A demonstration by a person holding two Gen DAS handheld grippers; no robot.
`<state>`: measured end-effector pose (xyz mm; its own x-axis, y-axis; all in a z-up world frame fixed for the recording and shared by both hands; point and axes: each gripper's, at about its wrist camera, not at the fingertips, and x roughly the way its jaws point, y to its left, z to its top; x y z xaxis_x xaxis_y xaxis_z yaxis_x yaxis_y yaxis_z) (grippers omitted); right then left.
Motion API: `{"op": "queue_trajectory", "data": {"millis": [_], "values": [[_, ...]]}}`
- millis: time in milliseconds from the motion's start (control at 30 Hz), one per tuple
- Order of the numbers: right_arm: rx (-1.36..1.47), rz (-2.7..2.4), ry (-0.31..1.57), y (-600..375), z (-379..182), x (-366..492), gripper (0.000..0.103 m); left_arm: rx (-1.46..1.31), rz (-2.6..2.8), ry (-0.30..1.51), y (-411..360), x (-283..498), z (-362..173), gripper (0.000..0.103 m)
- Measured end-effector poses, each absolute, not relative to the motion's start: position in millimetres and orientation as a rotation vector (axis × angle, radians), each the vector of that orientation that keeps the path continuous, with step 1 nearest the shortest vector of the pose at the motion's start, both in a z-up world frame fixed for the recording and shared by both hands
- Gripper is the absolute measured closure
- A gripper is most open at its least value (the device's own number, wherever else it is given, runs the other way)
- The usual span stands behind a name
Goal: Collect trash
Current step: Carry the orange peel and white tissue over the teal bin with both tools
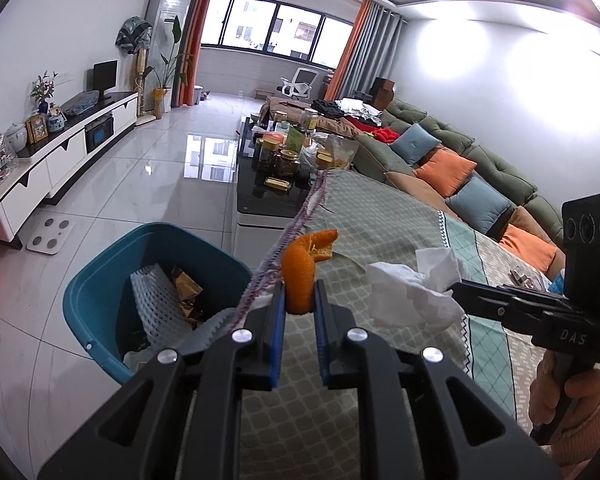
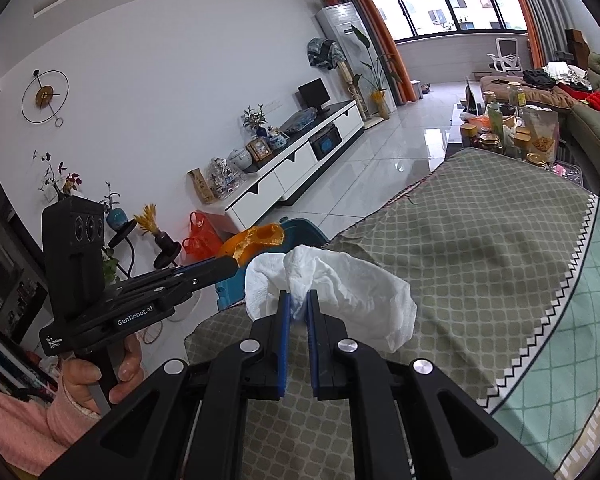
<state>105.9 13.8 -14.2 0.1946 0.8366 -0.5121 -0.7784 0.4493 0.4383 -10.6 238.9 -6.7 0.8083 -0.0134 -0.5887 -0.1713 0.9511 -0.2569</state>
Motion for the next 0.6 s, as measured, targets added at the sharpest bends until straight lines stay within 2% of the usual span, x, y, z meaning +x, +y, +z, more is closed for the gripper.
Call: {"op": "queue_trajectory", "data": {"millis": [600], "values": [[0.058, 1.179, 0.788, 43.2, -14.4, 101.8, 0.094, -0.328, 0.142, 0.613, 263.6, -17.8, -8.8, 0.088]]}}
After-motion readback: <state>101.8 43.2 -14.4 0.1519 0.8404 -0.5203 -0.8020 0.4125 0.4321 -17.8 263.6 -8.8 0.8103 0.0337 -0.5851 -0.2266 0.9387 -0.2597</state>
